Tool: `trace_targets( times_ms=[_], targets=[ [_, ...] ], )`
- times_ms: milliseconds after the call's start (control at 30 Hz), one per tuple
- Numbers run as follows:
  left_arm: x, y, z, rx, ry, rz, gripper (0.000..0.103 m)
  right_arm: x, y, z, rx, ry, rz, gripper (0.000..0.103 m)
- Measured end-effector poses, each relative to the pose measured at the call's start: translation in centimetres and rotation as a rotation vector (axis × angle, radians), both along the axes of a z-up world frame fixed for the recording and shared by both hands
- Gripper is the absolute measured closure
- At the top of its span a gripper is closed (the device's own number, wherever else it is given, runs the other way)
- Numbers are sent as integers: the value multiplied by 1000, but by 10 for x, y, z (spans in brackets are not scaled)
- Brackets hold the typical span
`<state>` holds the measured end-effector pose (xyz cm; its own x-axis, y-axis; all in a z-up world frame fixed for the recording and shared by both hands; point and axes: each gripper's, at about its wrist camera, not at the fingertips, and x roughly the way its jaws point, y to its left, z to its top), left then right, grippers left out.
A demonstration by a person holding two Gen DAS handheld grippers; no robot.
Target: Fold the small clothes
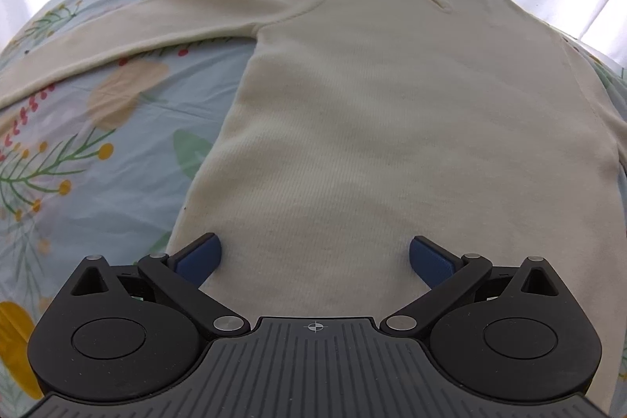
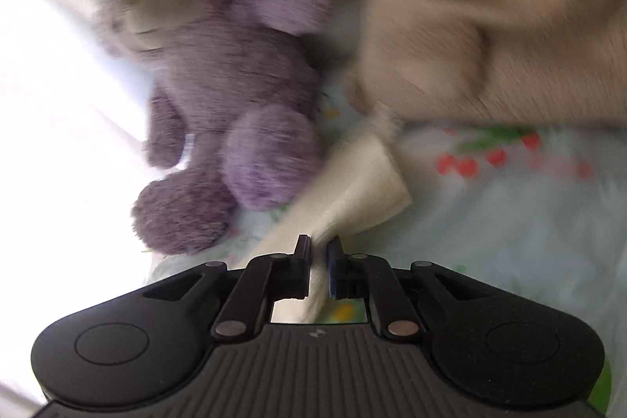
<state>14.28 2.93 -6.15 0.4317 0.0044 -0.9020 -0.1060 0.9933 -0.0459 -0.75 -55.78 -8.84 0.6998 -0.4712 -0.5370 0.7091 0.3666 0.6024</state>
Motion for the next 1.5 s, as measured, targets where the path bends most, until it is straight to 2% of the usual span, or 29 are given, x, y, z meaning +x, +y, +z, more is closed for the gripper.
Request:
trace_targets(
  times_ms=[100, 167, 233, 367, 433, 533, 633, 700, 733, 767, 800, 933, 1000, 1067, 1133, 1200, 1233, 1267, 1333, 1500],
  targets=[
    [1, 8, 2, -50, -6, 33, 0, 26, 35, 39, -173, -27, 137, 95],
    [1, 11, 3, -74, -17, 43, 0, 49, 68, 65, -257, -82, 296, 95],
    [0, 14, 4, -99, -39, 39, 0, 73, 114, 86, -325, -152, 510, 95],
    [11, 14, 16, -222, -53, -3, 0, 105, 195, 91, -343, -186, 906, 87],
    [22, 6, 27, -262, -87, -49, 0, 112, 220, 81, -349, -138, 987, 82],
    [46, -16, 38, -334, -127, -151, 0, 115, 229, 63, -309, -51, 995, 80],
    [76, -45, 34, -404, -120, -247, 0, 111, 220, 51, -229, -4, 984, 80],
    [95, -63, 29, -446, -106, -287, 4, 107, 214, 46, -209, 15, 963, 80],
    [106, -71, 24, -476, -90, -305, 10, 102, 214, 45, -201, 19, 951, 80],
    [115, -77, 18, -498, -64, -308, 18, 99, 211, 44, -192, 19, 942, 80],
    [119, -83, 13, -508, -29, -295, 21, 98, 215, 43, -181, 20, 932, 80],
    [133, -90, -6, -513, 25, -280, 28, 90, 207, 39, -149, 31, 902, 80],
    [134, -90, -8, -553, 25, -284, 29, 86, 205, 38, -147, 38, 891, 79],
    [136, -90, -13, -615, 71, -279, 43, 83, 204, 38, -141, 43, 882, 79],
    [138, -95, -19, -649, 102, -290, 50, 84, 203, 35, -131, 45, 875, 78],
    [140, -101, -21, -632, 103, -316, 69, 86, 204, 32, -116, 51, 871, 78],
    [142, -103, -24, -624, 116, -318, 93, 87, 204, 31, -110, 55, 871, 78],
    [143, -103, -25, -630, 131, -313, 97, 88, 205, 30, -105, 59, 875, 78],
    [144, -100, -21, -655, 123, -312, 97, 91, 208, 29, -100, 63, 885, 78],
    [144, -74, 23, -706, -12, -313, 97, 101, 211, 28, -92, 78, 901, 78]
  ],
)
